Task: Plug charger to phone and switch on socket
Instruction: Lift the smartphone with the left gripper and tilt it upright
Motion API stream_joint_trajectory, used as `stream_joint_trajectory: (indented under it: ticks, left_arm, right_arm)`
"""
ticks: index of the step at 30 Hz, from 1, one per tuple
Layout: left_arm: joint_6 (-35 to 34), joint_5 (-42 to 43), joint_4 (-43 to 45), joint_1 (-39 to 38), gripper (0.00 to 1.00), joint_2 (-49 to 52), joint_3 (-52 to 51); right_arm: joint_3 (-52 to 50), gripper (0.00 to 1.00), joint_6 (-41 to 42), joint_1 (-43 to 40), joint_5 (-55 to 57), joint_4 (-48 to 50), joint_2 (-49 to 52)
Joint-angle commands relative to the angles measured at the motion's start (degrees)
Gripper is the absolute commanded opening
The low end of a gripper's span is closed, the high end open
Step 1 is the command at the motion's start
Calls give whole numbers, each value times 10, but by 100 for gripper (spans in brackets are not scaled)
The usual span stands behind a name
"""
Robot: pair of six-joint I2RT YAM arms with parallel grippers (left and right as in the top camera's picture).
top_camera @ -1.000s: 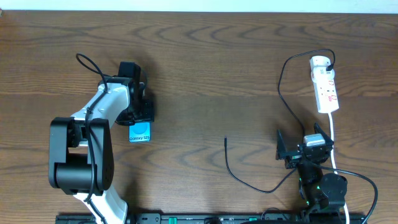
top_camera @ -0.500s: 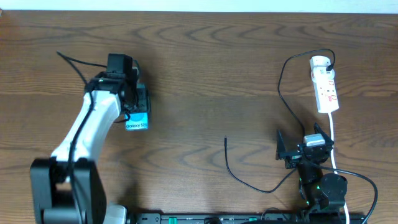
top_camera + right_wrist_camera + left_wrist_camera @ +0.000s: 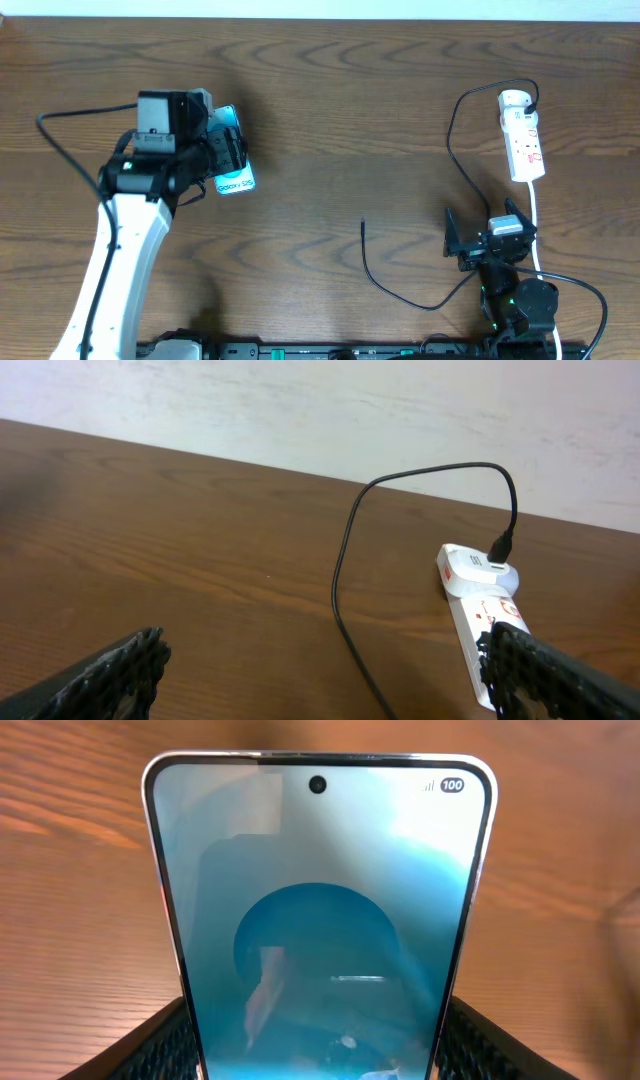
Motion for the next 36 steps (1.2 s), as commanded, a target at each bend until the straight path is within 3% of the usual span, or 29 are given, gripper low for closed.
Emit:
stream_joint_trajectory:
  ticks: [1,7,18,25,36]
  left_arm:
    - [-92,70,2,2,7,-31,15]
    - [-176,138,4,3,8,-37,15]
    - [-305,353,43,52,7,-29,14]
    - [-388,381,41,81,8,-10,8]
    - [-405,431,42,81,7,71,8]
  right_arm:
    - [-1,99,2,2,-2,-3,-1]
    - [-1,99,3,2,-2,-3,-1]
    - [-1,99,3,2,-2,-3,-1]
    - [-1,99,2,2,-2,-3,-1]
    - [-1,99,3,2,-3,-2,-1]
